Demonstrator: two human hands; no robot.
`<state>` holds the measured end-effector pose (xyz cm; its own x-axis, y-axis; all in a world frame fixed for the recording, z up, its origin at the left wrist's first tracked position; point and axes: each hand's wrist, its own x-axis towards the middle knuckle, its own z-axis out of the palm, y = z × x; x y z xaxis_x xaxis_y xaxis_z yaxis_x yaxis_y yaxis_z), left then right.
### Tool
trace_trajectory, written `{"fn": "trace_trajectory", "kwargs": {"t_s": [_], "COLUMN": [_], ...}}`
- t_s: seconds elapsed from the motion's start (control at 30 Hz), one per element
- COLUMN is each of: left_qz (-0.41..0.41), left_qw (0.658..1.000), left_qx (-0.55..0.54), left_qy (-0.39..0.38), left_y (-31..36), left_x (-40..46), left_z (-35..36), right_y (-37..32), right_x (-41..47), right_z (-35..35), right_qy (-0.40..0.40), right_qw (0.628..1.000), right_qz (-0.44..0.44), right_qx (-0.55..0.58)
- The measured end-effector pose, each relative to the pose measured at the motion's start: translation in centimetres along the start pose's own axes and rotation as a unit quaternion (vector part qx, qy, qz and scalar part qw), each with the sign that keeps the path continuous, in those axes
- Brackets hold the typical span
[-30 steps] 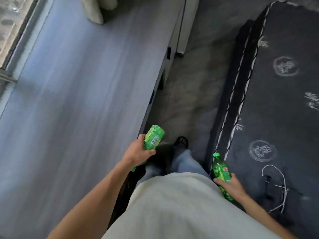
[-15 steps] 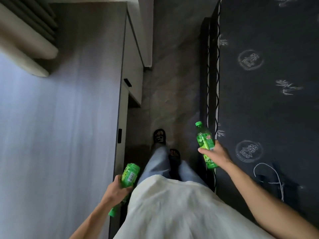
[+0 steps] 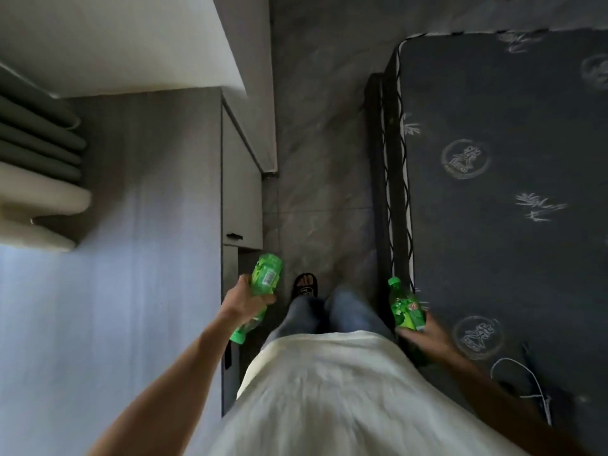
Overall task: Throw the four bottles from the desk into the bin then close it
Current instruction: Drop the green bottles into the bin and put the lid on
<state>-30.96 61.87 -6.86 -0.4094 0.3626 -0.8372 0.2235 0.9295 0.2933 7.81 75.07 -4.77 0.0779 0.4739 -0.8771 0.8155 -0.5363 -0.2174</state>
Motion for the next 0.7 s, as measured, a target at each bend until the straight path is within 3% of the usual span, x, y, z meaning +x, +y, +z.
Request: {"fn": "trace_trajectory", "kwargs": {"t_s": [0.27, 0.47, 0.7], "left_qz": [0.077, 0.027, -0.069], "left_qw": [0.997, 0.999, 0.997], "left_qx": [0.022, 0.027, 0.02], "left_qy": [0.0, -0.003, -0.007], "left_y": [16.1, 21.3, 21.7], "left_x": [7.7, 10.5, 10.9], "left_z": [-4.5, -6.0, -8.3], "right_y": [-3.4, -11.6, -27.3], "right_x": [4.0, 10.3, 16.2], "right_z": [-5.0, -10.5, -17.5], "right_qy": [0.022, 0.024, -0.002], "right_qw": [0.999, 0.997, 0.999], "right_qz": [0.042, 0.049, -0.03], "right_qx": [0.018, 0.059, 0.019]}}
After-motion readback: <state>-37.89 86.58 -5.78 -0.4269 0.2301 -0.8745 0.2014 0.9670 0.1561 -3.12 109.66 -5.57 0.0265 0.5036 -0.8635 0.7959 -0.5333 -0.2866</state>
